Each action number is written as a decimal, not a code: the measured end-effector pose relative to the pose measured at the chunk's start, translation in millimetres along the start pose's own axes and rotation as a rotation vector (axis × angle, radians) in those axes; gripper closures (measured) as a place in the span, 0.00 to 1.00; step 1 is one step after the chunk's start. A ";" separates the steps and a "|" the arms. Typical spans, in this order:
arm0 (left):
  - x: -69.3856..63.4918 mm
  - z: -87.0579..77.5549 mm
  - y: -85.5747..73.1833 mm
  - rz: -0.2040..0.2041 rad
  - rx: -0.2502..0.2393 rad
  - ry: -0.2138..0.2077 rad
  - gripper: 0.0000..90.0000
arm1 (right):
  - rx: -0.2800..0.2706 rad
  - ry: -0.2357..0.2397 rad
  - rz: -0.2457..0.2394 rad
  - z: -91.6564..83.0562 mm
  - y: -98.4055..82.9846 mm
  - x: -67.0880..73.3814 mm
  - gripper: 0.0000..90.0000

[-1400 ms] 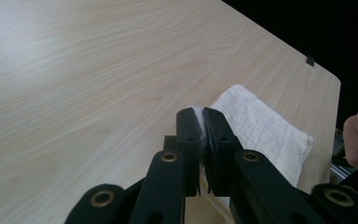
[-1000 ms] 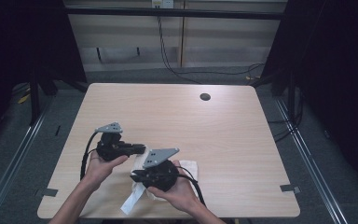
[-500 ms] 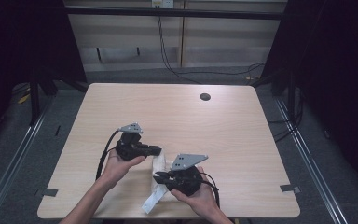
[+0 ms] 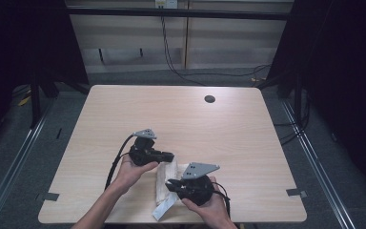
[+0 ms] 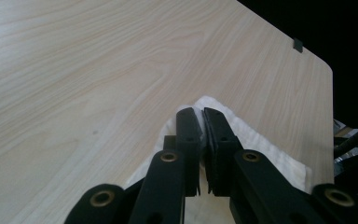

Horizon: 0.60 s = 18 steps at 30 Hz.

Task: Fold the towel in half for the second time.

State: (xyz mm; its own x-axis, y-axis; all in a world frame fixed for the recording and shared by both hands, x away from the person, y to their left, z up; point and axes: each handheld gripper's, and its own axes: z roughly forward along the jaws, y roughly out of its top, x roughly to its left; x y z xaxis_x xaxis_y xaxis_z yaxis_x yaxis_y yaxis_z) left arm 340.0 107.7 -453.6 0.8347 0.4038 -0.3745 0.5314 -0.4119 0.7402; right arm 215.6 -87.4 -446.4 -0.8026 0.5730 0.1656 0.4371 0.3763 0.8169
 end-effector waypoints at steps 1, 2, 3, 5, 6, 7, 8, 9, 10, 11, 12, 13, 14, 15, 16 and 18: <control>-1.0 2.5 1.0 0.005 0.009 -0.005 0.95 | -0.005 -0.004 0.001 -1.9 -1.5 0.1 0.92; -2.0 5.8 1.7 0.004 0.010 -0.013 0.95 | -0.004 -0.007 0.001 -3.7 -2.6 0.8 0.92; -2.4 9.1 2.3 0.008 0.018 -0.015 0.95 | 0.001 -0.014 -0.005 -4.8 -4.0 1.4 0.92; -2.6 16.7 2.3 0.003 0.028 -0.016 0.95 | 0.010 -0.027 0.000 -6.2 -8.2 -0.2 0.92; -2.5 20.9 1.6 0.000 0.034 -0.017 0.95 | 0.019 -0.031 0.008 -6.6 -11.0 -2.3 0.92; -2.5 25.7 0.5 -0.005 0.039 -0.021 0.95 | 0.027 -0.039 0.012 -7.2 -14.2 -4.2 0.92; -2.3 30.6 -0.8 -0.010 0.049 -0.024 0.95 | 0.037 -0.043 0.018 -7.3 -17.6 -6.1 0.92; -2.2 35.6 -2.2 -0.013 0.056 -0.026 0.95 | 0.050 -0.050 0.024 -7.7 -21.2 -7.3 0.91; -2.0 40.0 -3.4 -0.017 0.061 -0.029 0.95 | 0.065 -0.053 0.027 -7.8 -24.5 -8.5 0.91; -1.7 43.8 -3.9 -0.021 0.066 -0.032 0.95 | 0.079 -0.061 0.029 -8.4 -27.5 -9.6 0.91; -2.2 47.5 -4.1 -0.021 0.070 -0.032 0.95 | 0.079 -0.066 0.030 -9.0 -30.2 -11.1 0.90; -2.2 51.1 -3.9 -0.022 0.072 -0.037 0.94 | 0.087 -0.066 0.033 -10.0 -32.3 -12.4 0.88; -2.2 54.4 -3.4 -0.025 0.077 -0.037 0.94 | 0.094 -0.075 0.032 -10.6 -34.1 -13.7 0.88; -1.9 58.0 -2.7 -0.025 0.087 -0.039 0.94 | 0.104 -0.078 0.029 -11.2 -35.8 -15.1 0.86; -2.7 60.1 -2.2 -0.026 0.089 -0.039 0.94 | 0.128 -0.082 0.029 -11.2 -38.0 -16.4 0.84; -4.0 63.6 -1.0 -0.020 0.087 -0.048 0.92 | 0.147 -0.090 0.025 -11.3 -41.6 -18.6 0.81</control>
State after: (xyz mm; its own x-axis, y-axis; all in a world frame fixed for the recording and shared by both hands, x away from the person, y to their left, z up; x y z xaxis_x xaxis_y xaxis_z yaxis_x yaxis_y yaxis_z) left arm 345.3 54.5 -488.3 0.8288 0.3735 -0.4167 0.5567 -0.4747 0.6817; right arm 207.8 -122.0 -477.3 -0.7542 0.6439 0.1291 0.5165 0.4601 0.7222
